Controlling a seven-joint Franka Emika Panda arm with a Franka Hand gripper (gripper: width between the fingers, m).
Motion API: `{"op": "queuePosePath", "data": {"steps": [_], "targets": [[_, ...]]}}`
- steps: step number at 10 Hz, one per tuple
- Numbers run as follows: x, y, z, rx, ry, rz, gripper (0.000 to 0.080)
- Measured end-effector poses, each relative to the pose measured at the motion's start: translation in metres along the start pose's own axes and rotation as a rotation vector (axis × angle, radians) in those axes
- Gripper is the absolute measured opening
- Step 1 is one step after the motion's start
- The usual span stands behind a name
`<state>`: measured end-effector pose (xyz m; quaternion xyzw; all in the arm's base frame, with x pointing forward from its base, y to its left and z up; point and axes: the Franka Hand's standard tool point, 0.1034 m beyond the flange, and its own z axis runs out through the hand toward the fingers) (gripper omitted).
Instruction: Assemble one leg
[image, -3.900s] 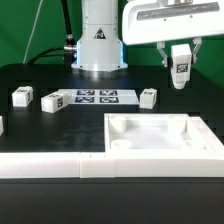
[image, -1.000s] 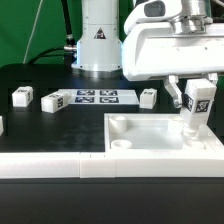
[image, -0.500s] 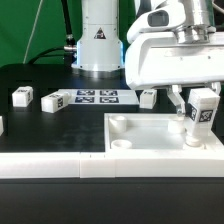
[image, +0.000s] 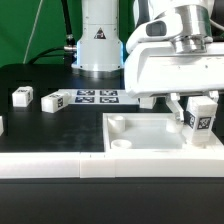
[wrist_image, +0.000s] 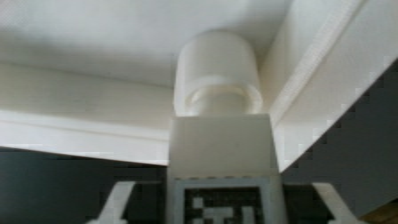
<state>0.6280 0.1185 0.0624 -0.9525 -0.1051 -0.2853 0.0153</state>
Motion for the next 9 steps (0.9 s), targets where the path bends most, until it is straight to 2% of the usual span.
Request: {"op": "queuePosePath", "data": {"steps": [4,5,6,7,8,9], "targets": [[-0.0032,0.0036,0.0,-0.003,0.02,0.012,0.0287],[-0.0044,0.0034,0.0005,-0.002,0.015,0.012,0.0358],[-0.0045,0.0034,0.0006,-0.002,0.015,0.012,0.0494],[-0.0046,0.0034,0.0006,-0.002,0.015,0.012,0.0494],[-0.0047,0.0034,0.0007,-0.002,0.015,0.012,0.0623],[-0.0048,0.0034,0.0008,-0.002,0.014,0.012,0.0643]]}}
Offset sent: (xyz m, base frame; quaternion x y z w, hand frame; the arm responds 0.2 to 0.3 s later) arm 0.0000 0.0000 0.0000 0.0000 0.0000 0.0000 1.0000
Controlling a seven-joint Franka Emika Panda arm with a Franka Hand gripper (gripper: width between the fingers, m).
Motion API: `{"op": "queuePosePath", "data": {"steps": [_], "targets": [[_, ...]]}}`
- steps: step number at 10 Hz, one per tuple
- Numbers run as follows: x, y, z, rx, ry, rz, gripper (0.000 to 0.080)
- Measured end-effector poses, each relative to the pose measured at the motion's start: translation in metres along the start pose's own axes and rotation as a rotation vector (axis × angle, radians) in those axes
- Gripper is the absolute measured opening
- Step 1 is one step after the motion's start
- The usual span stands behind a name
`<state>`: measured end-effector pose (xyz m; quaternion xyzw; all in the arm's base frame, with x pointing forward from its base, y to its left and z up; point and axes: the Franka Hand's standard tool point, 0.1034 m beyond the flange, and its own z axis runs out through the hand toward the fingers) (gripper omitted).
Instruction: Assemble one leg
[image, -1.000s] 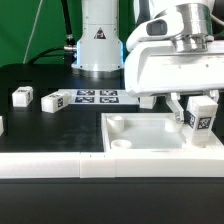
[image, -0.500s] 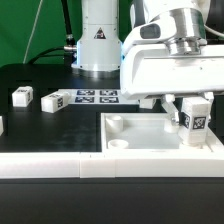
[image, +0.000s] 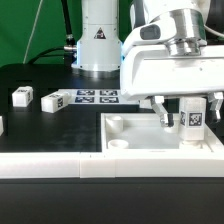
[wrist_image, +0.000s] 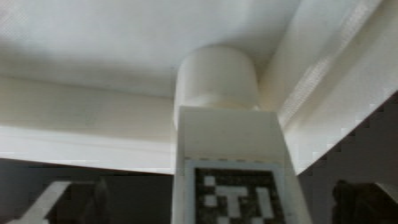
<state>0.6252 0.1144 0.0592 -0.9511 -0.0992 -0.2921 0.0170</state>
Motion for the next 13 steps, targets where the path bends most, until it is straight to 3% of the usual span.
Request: {"op": "queuePosePath", "data": {"steps": [3,7,10,11,13], "targets": [[0.0,0.0,-0.001,-0.001,-0.001,0.004,0.0648],[0.017,0.002,-0.024,0.001,0.003,0.02,0.0649],[0.015,0.001,-0.021,0.009,-0.03,0.022,0.0649],[0.011,0.0,-0.016,0.027,-0.12,0.035,0.0649],[0.022,0.003,-0.011,0.06,-0.31,0.071,0.0649]]}}
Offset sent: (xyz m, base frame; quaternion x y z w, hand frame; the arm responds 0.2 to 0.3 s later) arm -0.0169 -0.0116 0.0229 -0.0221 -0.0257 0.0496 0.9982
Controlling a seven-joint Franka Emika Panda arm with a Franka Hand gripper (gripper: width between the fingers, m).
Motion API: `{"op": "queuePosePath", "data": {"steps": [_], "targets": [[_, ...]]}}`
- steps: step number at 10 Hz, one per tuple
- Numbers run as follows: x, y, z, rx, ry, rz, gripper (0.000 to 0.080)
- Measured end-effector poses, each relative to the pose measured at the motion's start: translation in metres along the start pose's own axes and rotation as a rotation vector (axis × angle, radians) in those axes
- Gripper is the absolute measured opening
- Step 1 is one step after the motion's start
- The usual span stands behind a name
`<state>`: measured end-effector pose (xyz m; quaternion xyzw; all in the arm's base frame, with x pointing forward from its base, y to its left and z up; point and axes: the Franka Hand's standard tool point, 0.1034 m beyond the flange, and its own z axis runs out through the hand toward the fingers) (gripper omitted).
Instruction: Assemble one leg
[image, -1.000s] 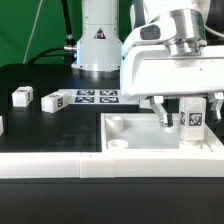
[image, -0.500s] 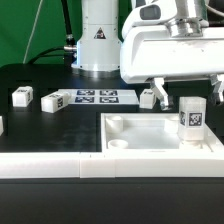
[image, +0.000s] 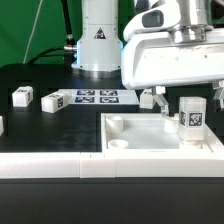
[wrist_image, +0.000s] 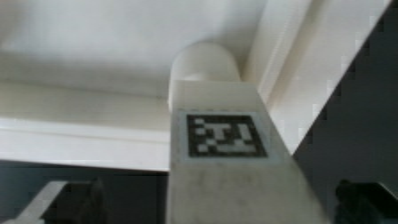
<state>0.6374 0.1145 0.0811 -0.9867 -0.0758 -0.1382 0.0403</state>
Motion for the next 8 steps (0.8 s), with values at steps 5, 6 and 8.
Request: {"op": "queuePosePath", "data": {"steps": [5,6,8], "targets": [[-0.0026,-0.0009,0.0037,0.031,-0.225,0.008,0.0613],[-0.0026,-0.0008,0.0037,0.031,-0.225,0.008,0.0613],[-0.0025,-0.0006,0.0037,0.031,-0.225,0.008,0.0329]]}}
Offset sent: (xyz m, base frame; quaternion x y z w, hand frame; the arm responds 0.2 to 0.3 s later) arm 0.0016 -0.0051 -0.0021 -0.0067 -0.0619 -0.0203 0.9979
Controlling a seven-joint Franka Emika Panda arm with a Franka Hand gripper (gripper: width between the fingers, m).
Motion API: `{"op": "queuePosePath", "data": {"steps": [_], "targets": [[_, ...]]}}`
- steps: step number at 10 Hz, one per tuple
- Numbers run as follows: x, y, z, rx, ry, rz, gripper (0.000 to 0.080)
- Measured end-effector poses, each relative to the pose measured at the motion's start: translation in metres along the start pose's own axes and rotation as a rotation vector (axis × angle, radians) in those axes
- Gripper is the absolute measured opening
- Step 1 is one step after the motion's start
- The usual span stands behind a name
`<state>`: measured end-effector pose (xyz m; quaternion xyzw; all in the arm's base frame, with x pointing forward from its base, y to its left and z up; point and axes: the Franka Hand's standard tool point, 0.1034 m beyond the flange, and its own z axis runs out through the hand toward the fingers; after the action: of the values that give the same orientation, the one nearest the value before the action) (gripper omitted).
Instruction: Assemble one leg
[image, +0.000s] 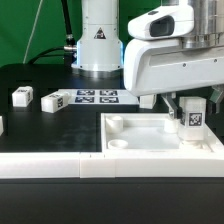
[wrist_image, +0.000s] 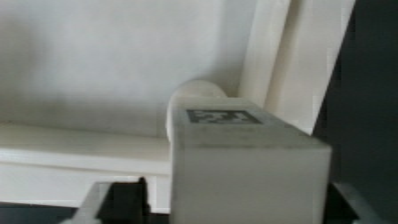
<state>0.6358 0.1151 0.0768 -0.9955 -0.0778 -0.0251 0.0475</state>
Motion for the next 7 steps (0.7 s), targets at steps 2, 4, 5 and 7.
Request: {"op": "queuePosePath", "data": {"steps": [2,4,5,7], "targets": [[0.0,0.0,0.0,0.001,0.0,0.016,0.029],[0.0002,0.0004,0.0008,0.001,0.0,0.067,0.029],[0.0004,0.0009,0.0009,0.001,0.0,0.131,0.029],[0.004,0.0029,0.0017,0.007,0.021,0.418,0.029]]}}
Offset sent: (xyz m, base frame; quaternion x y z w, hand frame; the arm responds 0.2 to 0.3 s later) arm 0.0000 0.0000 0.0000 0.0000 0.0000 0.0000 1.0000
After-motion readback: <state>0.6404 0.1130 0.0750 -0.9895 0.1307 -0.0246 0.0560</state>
